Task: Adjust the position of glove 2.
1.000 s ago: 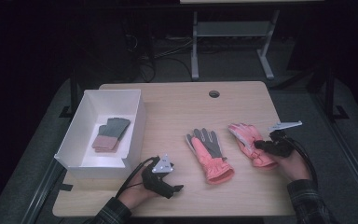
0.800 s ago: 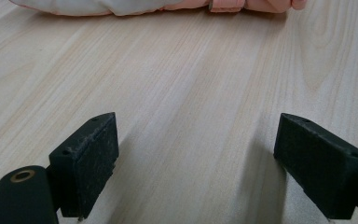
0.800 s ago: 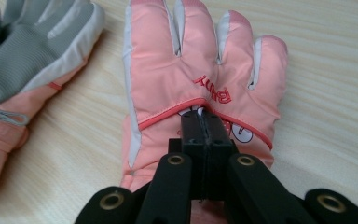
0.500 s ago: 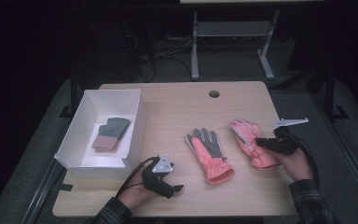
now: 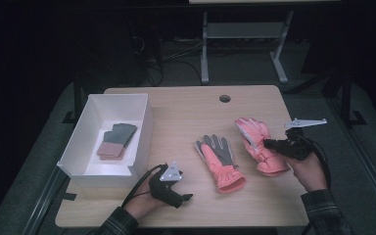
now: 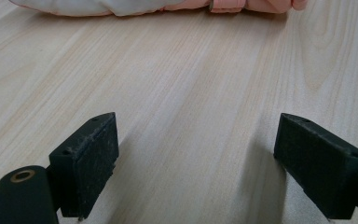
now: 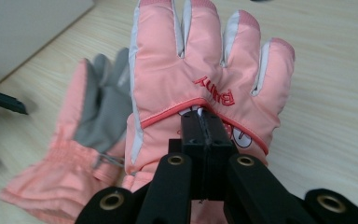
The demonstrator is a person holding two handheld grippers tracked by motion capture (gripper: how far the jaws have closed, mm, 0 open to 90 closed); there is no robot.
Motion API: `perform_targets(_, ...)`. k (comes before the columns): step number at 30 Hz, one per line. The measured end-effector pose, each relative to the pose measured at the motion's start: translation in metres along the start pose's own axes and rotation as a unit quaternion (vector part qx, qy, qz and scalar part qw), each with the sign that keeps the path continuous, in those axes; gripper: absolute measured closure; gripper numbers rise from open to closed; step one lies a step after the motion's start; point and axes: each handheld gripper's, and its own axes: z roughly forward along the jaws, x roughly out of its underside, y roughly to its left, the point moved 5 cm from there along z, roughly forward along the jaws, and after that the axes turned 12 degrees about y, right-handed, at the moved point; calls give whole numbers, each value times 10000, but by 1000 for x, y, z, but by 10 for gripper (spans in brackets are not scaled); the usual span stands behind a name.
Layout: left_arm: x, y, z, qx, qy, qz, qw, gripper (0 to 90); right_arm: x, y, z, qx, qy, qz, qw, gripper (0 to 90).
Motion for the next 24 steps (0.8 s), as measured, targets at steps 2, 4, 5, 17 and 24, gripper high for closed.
perform_targets(2,0,0,0,2,-19,-19,10000,130,-4,10,0,-34,-32,-78,10000,899)
perform_targets(4,0,0,0,4,-13,-20,10000,130,-8,20,0,-87,-48,-182,9998,900)
perform_targets(5,0,0,0,-1,4,-9,10000,130,-10,26,1,-107,-33,-189,9998,899)
perform_targets(17,0,0,0,-3,6,-25,10000,130,-32,80,14,-293,-5,-413,9987,899)
perform_targets(24,0,0,0,11,12,-39,10000,130,-37,94,31,-256,135,-476,9984,898)
